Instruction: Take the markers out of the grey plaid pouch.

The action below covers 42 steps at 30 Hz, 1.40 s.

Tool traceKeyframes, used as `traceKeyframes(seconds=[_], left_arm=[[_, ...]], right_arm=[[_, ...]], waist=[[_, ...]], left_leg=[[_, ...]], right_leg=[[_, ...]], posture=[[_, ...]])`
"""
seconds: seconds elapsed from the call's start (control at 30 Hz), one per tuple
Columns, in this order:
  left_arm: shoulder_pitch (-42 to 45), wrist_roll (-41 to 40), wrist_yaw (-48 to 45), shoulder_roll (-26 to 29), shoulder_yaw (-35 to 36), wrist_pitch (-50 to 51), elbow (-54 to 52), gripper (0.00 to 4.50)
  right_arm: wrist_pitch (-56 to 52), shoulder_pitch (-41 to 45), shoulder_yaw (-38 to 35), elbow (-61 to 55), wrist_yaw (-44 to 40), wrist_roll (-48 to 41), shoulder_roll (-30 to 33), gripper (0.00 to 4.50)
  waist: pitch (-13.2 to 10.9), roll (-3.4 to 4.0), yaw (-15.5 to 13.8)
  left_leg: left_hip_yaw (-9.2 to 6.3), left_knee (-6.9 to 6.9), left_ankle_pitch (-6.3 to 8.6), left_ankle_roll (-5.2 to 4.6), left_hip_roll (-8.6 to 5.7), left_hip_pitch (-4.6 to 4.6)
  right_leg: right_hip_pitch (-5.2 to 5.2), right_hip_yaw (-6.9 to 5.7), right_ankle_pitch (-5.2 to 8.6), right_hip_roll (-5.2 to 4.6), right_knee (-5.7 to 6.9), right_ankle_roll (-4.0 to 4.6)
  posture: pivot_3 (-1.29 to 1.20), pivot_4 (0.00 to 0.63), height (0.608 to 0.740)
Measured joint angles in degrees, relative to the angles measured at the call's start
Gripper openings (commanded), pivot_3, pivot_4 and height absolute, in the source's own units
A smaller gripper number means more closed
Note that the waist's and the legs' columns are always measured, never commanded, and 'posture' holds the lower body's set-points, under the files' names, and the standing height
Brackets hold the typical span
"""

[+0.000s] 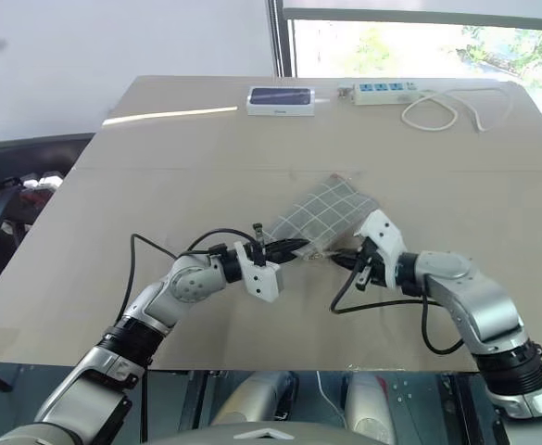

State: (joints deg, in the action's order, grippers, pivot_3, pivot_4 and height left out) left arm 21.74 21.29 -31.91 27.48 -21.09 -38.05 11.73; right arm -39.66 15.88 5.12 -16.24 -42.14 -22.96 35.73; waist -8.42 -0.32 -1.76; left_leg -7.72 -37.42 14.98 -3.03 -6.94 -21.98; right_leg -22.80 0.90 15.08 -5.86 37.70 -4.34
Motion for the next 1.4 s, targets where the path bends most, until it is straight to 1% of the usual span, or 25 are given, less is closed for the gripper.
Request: traceKeyframes(seconds=[0.07, 0.17, 0.27, 0.33, 0.37, 0.4, 0.43, 0.5, 0.53, 0.57, 0.63, 0.73, 0.8, 0.83, 0.9, 0.97, 1.0, 1.17, 1.27, 1.4], left_arm=[[-1.8, -4.94, -3.35, 0.01, -0.39, 2.14, -1.69, 0.0], [-3.26, -11.5, -8.18, 0.22, -0.39, 6.16, -3.49, 0.0], [-3.68, -16.06, -10.88, 0.21, -0.14, 9.45, -5.01, 0.0], [-3.88, -18.4, -12.16, 0.2, 0.19, 11.37, -6.08, 0.0], [-3.91, -19.36, -12.87, 0.21, 0.28, 12.12, -6.55, 0.0], [-4.07, -20.24, -13.73, 0.48, 0.43, 13.05, -6.7, 0.0], [-4.21, -20.64, -14.29, 0.69, 0.51, 13.65, -6.7, 0.0], [-4.47, -20.94, -14.86, 0.9, 0.69, 14.32, -6.68, 0.0], [-4.45, -21.04, -15.1, 0.84, 0.74, 14.61, -6.69, 0.0], [-4.47, -21.16, -15.22, 0.62, 0.8, 14.88, -6.69, 0.0], [-4.47, -21.35, -15.31, 0.31, 0.86, 15.24, -6.68, 0.0], [-4.47, -21.37, -15.32, 0.13, 0.92, 15.31, -6.68, 0.0], [-4.46, -21.37, -15.32, -0.12, 0.95, 15.32, -6.68, 0.0], [-4.47, -21.36, -15.32, -0.3, 0.95, 15.32, -6.68, 0.0], [-4.47, -21.36, -15.32, -0.38, 0.95, 15.32, -6.67, 0.0], [-4.46, -21.34, -15.32, -0.55, 0.96, 15.32, -6.67, 0.0], [-4.46, -21.34, -15.32, -0.61, 0.96, 15.32, -6.67, 0.0], [-4.44, -21.35, -15.56, -0.8, 0.97, 15.32, -6.67, 0.0], [-4.43, -21.46, -15.9, -0.84, 0.99, 15.84, -6.82, 0.0], [-4.49, -21.51, -16.27, -0.93, 1.0, 16.32, -8.07, 0.0]], right_arm=[[0.03, 1.26, -2.76, 4.34, 5.1, 2.65, -0.12, 0.07], [-0.34, 3.33, -8.05, 9.82, 14.98, 6.08, -1.85, 0.07], [-1.1, 3.7, -9.59, 10.74, 19.25, 7.42, -2.3, 0.07], [-1.4, 3.61, -10.29, 10.81, 20.07, 7.46, -2.3, 0.07], [-1.52, 3.2, -10.69, 10.24, 19.59, 6.85, -2.27, 0.62], [-1.97, 2.45, -11.36, 9.13, 18.47, 5.93, -2.01, 0.94], [-2.64, 1.72, -11.98, 7.94, 17.38, 5.11, -1.5, 1.39], [-3.65, 0.66, -12.45, 5.63, 15.12, 3.59, -0.1, 2.49], [-4.24, 0.28, -12.57, 4.66, 13.91, 2.65, 0.25, 2.85], [-5.14, -0.72, -12.69, 3.03, 11.83, 1.03, 1.02, 3.33], [-7.71, -2.95, -12.66, -0.57, 7.52, -2.94, 2.61, 3.33], [-11.01, -4.96, -12.61, -4.48, 4.14, -6.83, 4.28, 3.33], [-12.47, -5.27, -12.4, -6.48, 3.33, -8.63, 4.47, 2.78], [-12.84, -5.25, -12.38, -6.97, 3.3, -9.32, 4.24, 2.42], [-13.41, -5.13, -12.18, -7.54, 3.21, -10.04, 4.11, 1.45], [-13.83, -4.78, -11.56, -7.67, 3.09, -10.61, 3.99, 0.39], [-13.83, -4.6, -11.25, -7.66, 3.2, -10.63, 3.73, 0.03], [-13.08, -2.98, -9.55, -6.64, 3.44, -10.12, 2.67, 0.03], [-11.14, -1.47, -9.42, -3.11, 3.97, -8.94, 0.7, 0.03], [-9.38, -0.1, -8.87, -0.5, 3.98, -7.74, -0.16, 0.03]], waist=[[0.0, 0.0, 0.26], [0.0, 0.0, 0.7], [0.0, 0.0, 1.16], [0.0, 0.0, 1.38], [-0.01, 0.0, 1.42], [0.0, 0.01, 1.42], [0.0, 0.01, 1.41], [-0.01, 0.01, 1.41], [0.0, 0.0, 1.44], [-0.01, 0.01, 1.38], [-0.01, 0.0, 1.23], [-0.01, 0.0, 1.22], [0.0, 0.0, 1.24], [-0.01, 0.0, 1.18], [-0.01, 0.0, 1.07], [-0.01, -0.01, 1.07], [-0.01, -0.01, 1.07], [-0.01, -0.01, 1.06], [-0.01, -0.01, 1.08], [-0.01, -0.01, 1.11]], left_leg=[[-0.01, 0.0, 0.0, 0.0, 0.0, -0.02], [-0.01, 0.01, -0.01, 0.02, 0.0, -0.21], [0.03, 0.02, -0.02, 0.02, 0.02, -0.24], [0.08, 0.02, -0.02, 0.02, 0.02, -0.25], [0.08, 0.02, -0.02, 0.02, 0.02, -0.25], [0.08, 0.02, -0.02, 0.01, 0.02, -0.25], [0.08, 0.02, -0.02, 0.01, 0.02, -0.27], [0.09, 0.01, -0.02, 0.01, 0.02, -0.27], [0.09, 0.01, -0.02, 0.01, 0.02, -0.26], [0.09, 0.01, -0.02, 0.01, 0.03, -0.26], [0.07, 0.01, -0.02, 0.01, 0.05, -0.28], [0.09, 0.0, -0.01, 0.0, 0.05, -0.29], [0.09, -0.01, -0.01, 0.0, 0.05, -0.28], [0.08, -0.02, -0.01, 0.0, 0.05, -0.28], [0.07, -0.02, -0.02, 0.0, 0.05, -0.28], [0.08, -0.01, -0.02, 0.0, 0.05, -0.28], [0.08, -0.02, -0.01, 0.0, 0.05, -0.29], [0.08, -0.02, -0.02, 0.01, 0.05, -0.29], [0.08, -0.03, -0.02, 0.01, 0.05, -0.29], [0.09, -0.02, -0.02, 0.01, 0.05, -0.29]], right_leg=[[-0.01, 0.0, 0.0, -0.01, -0.01, 0.0], [-0.27, 0.03, 0.0, -0.01, 0.1, 0.01], [-0.35, 0.09, 0.0, 0.0, 0.15, 0.01], [-0.37, 0.15, 0.0, 0.0, 0.16, 0.01], [-0.37, 0.15, 0.0, 0.0, 0.16, 0.01], [-0.37, 0.15, 0.0, 0.01, 0.16, 0.01], [-0.38, 0.15, 0.0, 0.01, 0.15, 0.01], [-0.38, 0.15, 0.0, 0.02, 0.15, 0.01], [-0.37, 0.15, 0.0, 0.02, 0.15, 0.01], [-0.37, 0.15, 0.0, 0.01, 0.15, 0.01], [-0.37, 0.13, 0.0, 0.03, 0.15, 0.01], [-0.37, 0.15, 0.0, 0.01, 0.14, 0.01], [-0.37, 0.15, 0.0, 0.02, 0.15, 0.01], [-0.37, 0.14, 0.0, 0.02, 0.16, 0.01], [-0.37, 0.13, 0.0, 0.01, 0.16, 0.01], [-0.37, 0.13, 0.0, 0.01, 0.15, 0.01], [-0.37, 0.13, 0.0, 0.01, 0.15, 0.01], [-0.37, 0.12, 0.0, 0.01, 0.14, 0.01], [-0.37, 0.12, 0.0, 0.01, 0.15, 0.01], [-0.38, 0.14, 0.0, 0.01, 0.15, 0.01]], posture=[[0.0, 0.15, 0.738], [0.0, 0.15, 0.738], [0.0, 0.15, 0.738], [0.0, 0.15, 0.738], [0.0, 0.15, 0.738], [0.0, 0.15, 0.738], [0.0, 0.15, 0.738], [0.0, 0.15, 0.738], [0.0, 0.15, 0.738], [0.0, 0.15, 0.738], [0.0, 0.15, 0.738], [0.0, 0.15, 0.738], [0.0, 0.15, 0.738], [0.0, 0.15, 0.738], [0.0, 0.15, 0.738], [0.0, 0.15, 0.738], [0.0, 0.15, 0.738], [0.0, 0.15, 0.738], [0.0, 0.15, 0.738], [0.0, 0.15, 0.738]])
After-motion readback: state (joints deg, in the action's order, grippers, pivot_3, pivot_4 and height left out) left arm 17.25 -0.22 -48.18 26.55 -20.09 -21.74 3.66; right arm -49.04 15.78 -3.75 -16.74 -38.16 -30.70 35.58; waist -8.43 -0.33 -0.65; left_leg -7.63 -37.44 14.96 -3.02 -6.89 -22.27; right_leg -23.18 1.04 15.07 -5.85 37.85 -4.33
